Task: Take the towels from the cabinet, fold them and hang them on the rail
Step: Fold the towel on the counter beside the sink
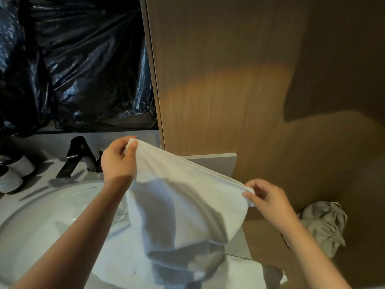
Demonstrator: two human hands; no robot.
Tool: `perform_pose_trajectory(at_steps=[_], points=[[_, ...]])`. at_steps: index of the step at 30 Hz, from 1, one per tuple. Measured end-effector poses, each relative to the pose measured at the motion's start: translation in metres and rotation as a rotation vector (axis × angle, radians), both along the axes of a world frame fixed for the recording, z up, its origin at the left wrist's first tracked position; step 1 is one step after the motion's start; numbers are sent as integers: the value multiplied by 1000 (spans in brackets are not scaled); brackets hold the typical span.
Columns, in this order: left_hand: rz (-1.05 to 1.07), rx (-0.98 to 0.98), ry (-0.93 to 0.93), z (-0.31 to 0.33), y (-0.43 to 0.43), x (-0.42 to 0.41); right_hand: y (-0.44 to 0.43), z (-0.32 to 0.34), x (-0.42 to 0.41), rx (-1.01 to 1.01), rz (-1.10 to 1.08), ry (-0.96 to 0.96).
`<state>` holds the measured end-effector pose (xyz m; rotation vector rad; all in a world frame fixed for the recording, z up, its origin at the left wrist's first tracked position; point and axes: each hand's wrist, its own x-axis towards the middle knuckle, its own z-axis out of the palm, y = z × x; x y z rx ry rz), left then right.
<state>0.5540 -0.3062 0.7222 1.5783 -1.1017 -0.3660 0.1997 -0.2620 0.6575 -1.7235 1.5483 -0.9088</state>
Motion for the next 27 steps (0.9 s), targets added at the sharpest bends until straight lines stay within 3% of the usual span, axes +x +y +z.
perform_pose_trajectory(at_steps=[5,11,17,27], points=[[-34,-18,-43,-5,4,-1,13,-17,3,204,-101,-465],[-77,-26,-81,-11,6,-6,18,-36,6,545,-251,-736],[-80,-30,-88,-10,5,-7,23,-43,18,551,-314,-683],[-29,-19,-81,-6,-6,7,-3,-16,1,321,-567,-603]])
